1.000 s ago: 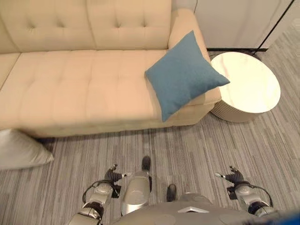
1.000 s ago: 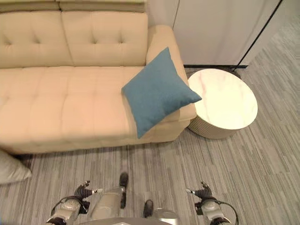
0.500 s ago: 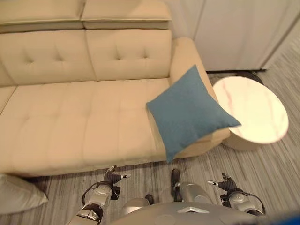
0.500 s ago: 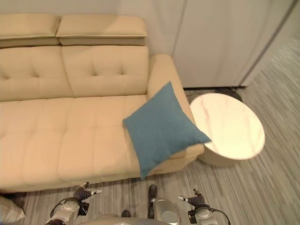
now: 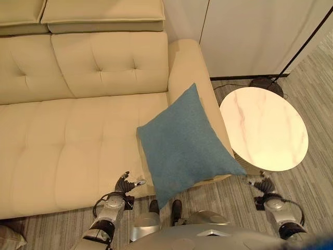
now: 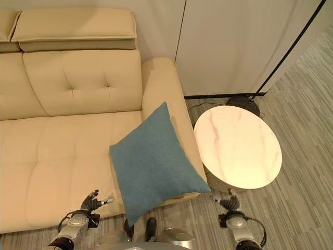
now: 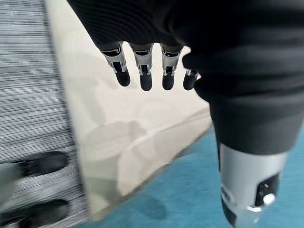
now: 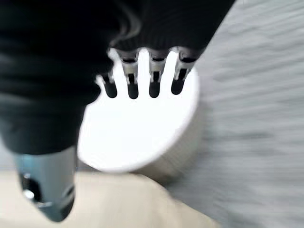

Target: Pick up all the scattered cushions and arrange them neatly on the sofa.

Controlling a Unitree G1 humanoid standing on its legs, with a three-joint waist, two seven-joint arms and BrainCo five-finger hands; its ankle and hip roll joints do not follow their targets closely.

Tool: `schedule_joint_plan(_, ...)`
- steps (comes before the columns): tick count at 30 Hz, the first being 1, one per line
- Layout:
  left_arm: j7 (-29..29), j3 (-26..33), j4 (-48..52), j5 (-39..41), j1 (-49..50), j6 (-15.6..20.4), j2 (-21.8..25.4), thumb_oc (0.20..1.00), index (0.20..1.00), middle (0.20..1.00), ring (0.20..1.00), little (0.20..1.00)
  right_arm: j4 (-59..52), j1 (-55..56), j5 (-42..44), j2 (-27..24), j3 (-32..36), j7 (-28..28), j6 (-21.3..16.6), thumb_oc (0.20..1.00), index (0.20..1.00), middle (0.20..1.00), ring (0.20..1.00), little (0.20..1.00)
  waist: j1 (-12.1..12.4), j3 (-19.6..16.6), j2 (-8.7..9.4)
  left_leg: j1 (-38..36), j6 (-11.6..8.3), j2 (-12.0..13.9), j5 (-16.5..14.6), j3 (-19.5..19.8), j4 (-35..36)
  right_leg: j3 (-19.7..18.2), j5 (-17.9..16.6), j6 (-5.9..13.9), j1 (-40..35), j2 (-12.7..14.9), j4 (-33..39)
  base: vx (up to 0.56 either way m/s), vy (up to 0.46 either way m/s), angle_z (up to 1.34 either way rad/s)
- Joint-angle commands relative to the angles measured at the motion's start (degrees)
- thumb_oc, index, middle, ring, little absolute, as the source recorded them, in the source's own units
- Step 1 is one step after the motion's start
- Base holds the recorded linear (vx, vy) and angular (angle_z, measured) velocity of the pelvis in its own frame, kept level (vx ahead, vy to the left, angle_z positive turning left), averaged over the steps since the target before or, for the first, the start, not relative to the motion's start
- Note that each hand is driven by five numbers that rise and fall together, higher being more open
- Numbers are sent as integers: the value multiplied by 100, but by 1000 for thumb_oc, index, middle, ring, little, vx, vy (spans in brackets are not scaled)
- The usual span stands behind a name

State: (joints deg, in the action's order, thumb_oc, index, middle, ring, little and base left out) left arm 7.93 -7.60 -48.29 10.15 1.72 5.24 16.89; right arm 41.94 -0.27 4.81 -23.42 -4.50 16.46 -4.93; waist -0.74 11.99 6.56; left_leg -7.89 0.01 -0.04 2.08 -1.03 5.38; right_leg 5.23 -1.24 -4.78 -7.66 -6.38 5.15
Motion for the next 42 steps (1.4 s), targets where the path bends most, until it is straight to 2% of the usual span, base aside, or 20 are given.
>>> schedule_joint_plan(1,178,-49,-46,91,23,123,104,1000,1000,1000,1000,1000,-36,49,-389,-305,155,349,-185,1000,1000,1000,1000,1000,120,-296,42,268,53,-36,-815,-192,-365,130,188,979,426,876,-197,18,50,-8)
schedule_joint_plan(6,232,-19,447,225,218,140,36,1000,1000,1000,1000,1000,-1089,-85,-454,-524,449,561,-241,1000,1000,1000,1000,1000,172,-318,59,84,60,-40,-814,-198,-193,149,174,1026,313,885,-122,0,40,-9)
schedule_joint_plan(14,144,-146,667,373,207,158,113,1000,1000,1000,1000,1000,-1681,-698,215,-593,74,286,-424,1000,1000,1000,1000,1000,410,-183,174,149,14,-26,-717,-139,-94,294,121,1051,375,903,-64,-31,-12,7)
schedule_joint_plan(20,107,-280,787,564,28,180,201,1000,1000,1000,1000,1000,-1662,-1241,1069,-448,-437,-62,-499,1000,1000,1000,1000,1000,647,7,331,353,-45,11,-610,-59,-70,440,71,1058,519,904,-23,-45,-37,14)
schedule_joint_plan(26,232,-490,925,760,-435,275,274,1000,1000,1000,1000,1000,-1228,-1775,962,-357,-892,-2,-381,1000,1000,1000,1000,1000,782,391,455,933,-76,23,-468,87,-241,594,-19,1036,949,913,-72,-128,-54,19)
schedule_joint_plan(31,450,-698,1086,1064,-1126,450,252,1000,1000,1000,1000,1000,-632,-2283,909,-157,-1268,100,-247,1000,1000,1000,1000,1000,737,647,486,1668,-122,2,-314,185,-473,728,-159,1012,1531,991,-180,-123,-25,16)
schedule_joint_plan(35,497,-739,1075,1138,-1298,471,219,1000,1000,1000,1000,1000,-635,-2359,903,-96,-1352,113,-229,1000,1000,1000,1000,1000,713,676,500,1788,-131,-1,-290,200,-493,734,-173,1005,1641,1004,-205,-32,-3,1)
schedule_joint_plan(42,684,-961,867,1739,-2223,584,-11,1000,1000,1000,1000,1000,-799,-2770,844,52,-1695,238,-213,1000,1000,1000,1000,1000,594,885,611,2251,-183,39,-210,206,-602,725,-243,996,2088,991,-296,-52,-17,-1)
